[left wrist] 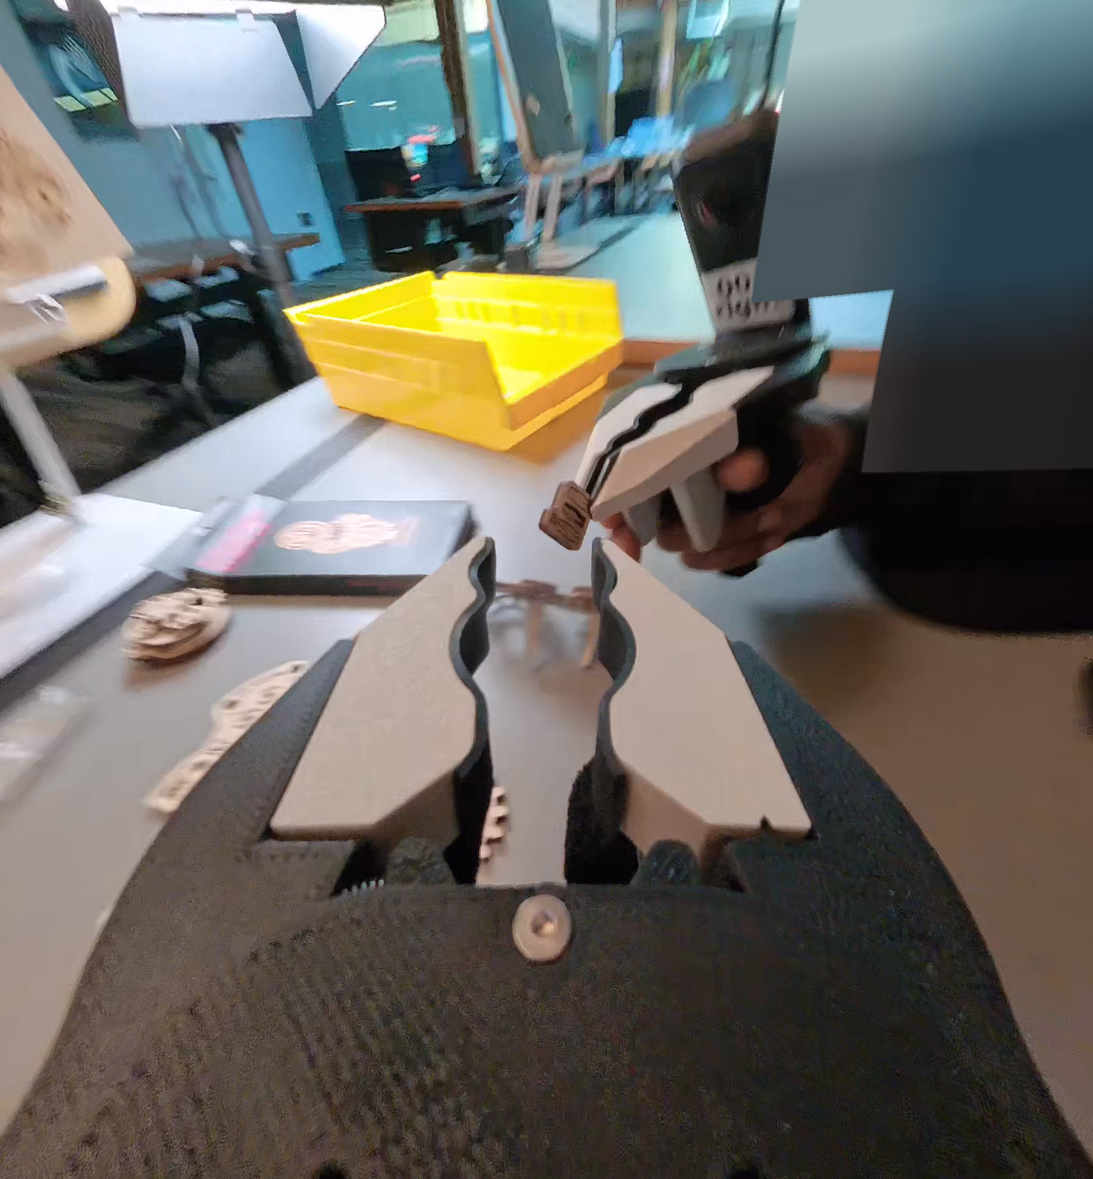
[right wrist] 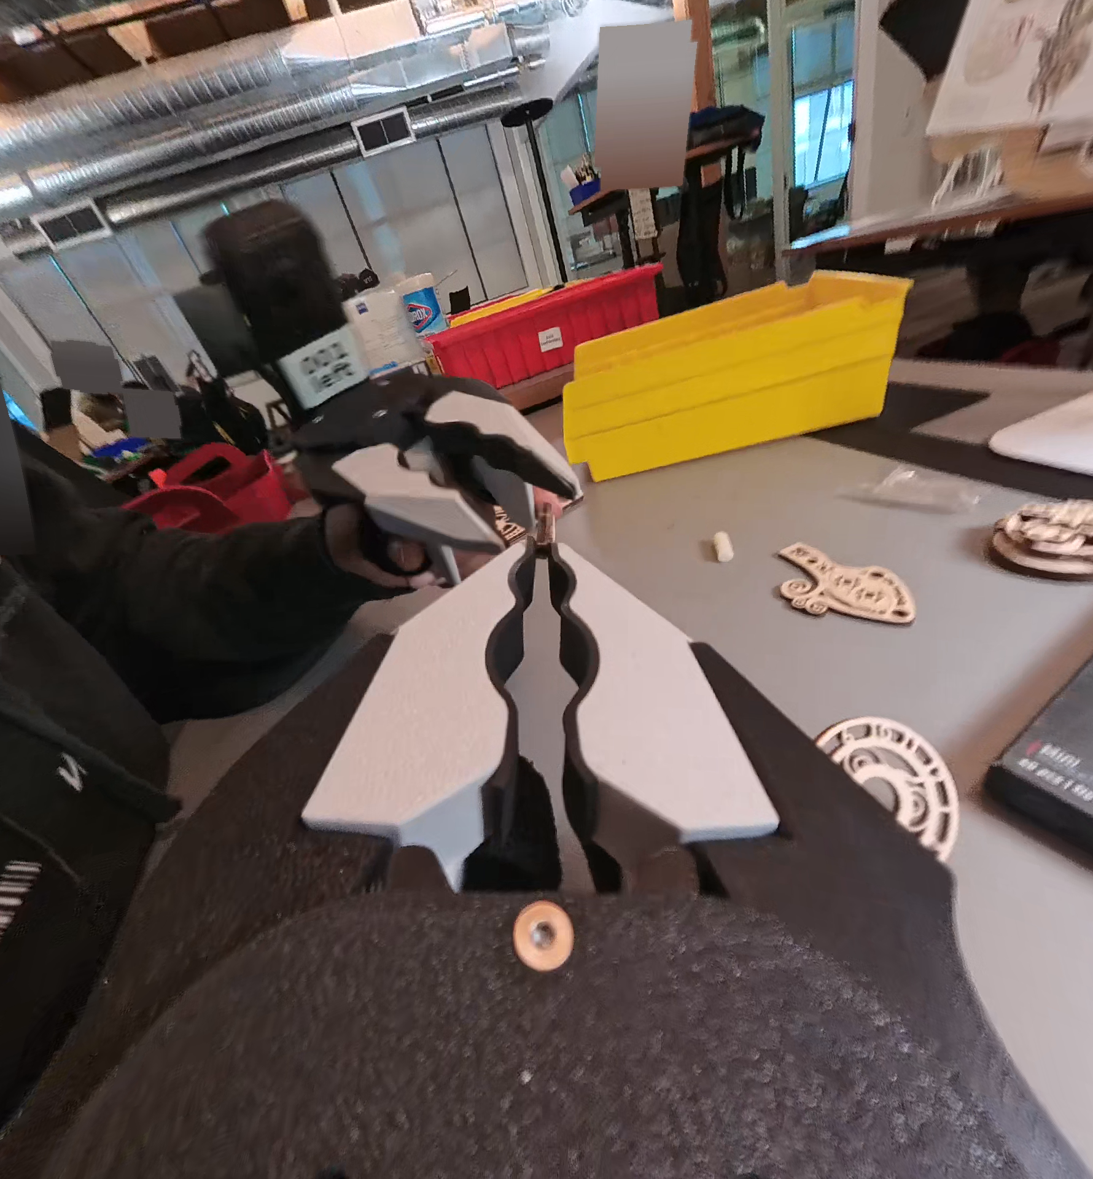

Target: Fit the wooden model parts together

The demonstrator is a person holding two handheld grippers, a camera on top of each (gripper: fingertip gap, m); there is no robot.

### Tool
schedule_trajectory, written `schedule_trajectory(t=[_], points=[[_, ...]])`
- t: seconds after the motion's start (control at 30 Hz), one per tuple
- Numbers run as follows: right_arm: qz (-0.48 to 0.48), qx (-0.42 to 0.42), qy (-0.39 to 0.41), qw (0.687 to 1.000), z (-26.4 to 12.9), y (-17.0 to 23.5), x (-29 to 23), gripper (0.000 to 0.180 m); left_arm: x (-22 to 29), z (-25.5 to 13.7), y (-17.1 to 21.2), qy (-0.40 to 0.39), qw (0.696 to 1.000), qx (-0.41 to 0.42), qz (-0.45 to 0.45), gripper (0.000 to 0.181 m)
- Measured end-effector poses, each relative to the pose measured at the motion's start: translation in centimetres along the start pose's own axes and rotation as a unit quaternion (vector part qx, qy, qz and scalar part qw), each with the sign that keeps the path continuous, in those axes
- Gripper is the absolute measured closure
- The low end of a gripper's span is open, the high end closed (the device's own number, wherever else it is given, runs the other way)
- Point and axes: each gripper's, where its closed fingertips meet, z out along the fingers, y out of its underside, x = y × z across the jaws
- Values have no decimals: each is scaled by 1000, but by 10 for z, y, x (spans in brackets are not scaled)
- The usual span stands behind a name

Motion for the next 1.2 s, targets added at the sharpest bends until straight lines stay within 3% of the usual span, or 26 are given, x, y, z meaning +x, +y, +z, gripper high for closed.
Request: schedule_trajectory(t=[0.1,0.17,0.27,0.43,0.53,0.67,0.8,1.0,1.2], points=[[-83,13,-3,996,-3,-6,-10,179,3,-6,-6,85,987,40,-131,156],[-170,7,1,985,-2,-5,-18,179,12,-8,-9,135,976,54,-165,160],[-265,-3,11,964,0,-1,-28,178,29,-10,-11,184,970,52,-147,169],[-379,-12,36,925,-1,0,-34,179,29,-9,-5,147,987,19,-63,178],[-431,-14,64,900,-2,-4,-32,179,27,-11,-7,150,985,26,-85,175],[-492,-14,93,866,-2,-6,-33,179,22,-13,-12,215,942,57,-250,150],[-541,-10,128,831,-1,-11,-33,179,26,-12,-16,276,888,89,-356,143],[-566,-24,155,809,2,-9,-28,179,28,2,-8,185,946,59,-259,149],[-574,-40,167,801,4,-4,-23,179,23,2,-8,155,959,58,-229,159]])
